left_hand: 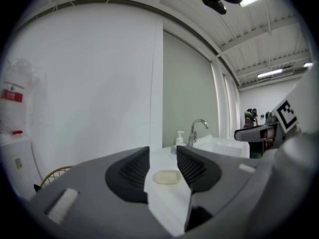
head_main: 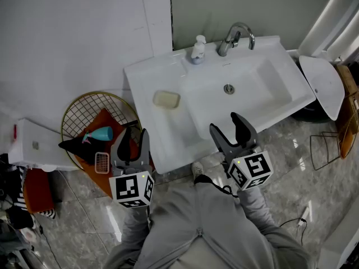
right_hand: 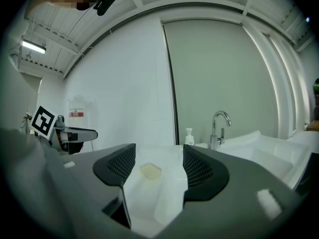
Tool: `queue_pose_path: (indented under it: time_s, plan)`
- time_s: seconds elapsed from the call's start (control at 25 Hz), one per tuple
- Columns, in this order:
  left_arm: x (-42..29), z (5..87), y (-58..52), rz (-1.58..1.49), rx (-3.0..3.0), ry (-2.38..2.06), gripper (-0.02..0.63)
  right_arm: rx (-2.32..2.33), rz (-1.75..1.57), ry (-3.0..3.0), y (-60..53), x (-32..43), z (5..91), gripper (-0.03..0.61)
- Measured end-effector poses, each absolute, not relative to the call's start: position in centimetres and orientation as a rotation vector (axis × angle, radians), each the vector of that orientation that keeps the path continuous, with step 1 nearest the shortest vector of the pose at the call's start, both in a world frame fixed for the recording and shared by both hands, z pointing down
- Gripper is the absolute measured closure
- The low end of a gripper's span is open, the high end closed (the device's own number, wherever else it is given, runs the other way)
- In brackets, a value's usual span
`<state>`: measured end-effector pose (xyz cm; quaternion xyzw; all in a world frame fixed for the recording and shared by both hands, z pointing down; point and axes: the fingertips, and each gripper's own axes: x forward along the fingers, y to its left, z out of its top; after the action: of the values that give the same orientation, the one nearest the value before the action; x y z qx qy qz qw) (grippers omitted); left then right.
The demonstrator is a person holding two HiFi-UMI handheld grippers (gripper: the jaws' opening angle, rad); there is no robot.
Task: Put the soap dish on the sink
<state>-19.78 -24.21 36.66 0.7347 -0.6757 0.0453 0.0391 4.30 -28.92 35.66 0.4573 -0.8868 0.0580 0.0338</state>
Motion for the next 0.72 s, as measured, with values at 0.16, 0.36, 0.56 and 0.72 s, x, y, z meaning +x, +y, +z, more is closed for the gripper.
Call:
queue_pose_path:
  time_s: [0.16, 0.36, 0.56, 0.72]
  plan:
    - [-19.64, 36.66, -24.24, 0.151, 2.255, -2.079, 0.390, 1.408, 0.182, -2.729, -29.02, 4.37, 35.80, 0.278]
    - [-19.92, 36.73, -24.21, 0.166, 2.253, -2.095, 0.390, 1.405, 0.184, -2.731, -29.08, 4.20, 35.88, 0.279]
    - [-20.03, 36.79, -24.20, 0.178, 2.251, -2.100, 0.390, 1.403, 0.187, -2.730, -29.11, 4.09, 35.89, 0.279]
    - [-19.90, 36.91, -24.24, 0.181, 2.253, -2.097, 0.390, 1.403, 0.190, -2.730, -29.18, 4.12, 35.96, 0.279]
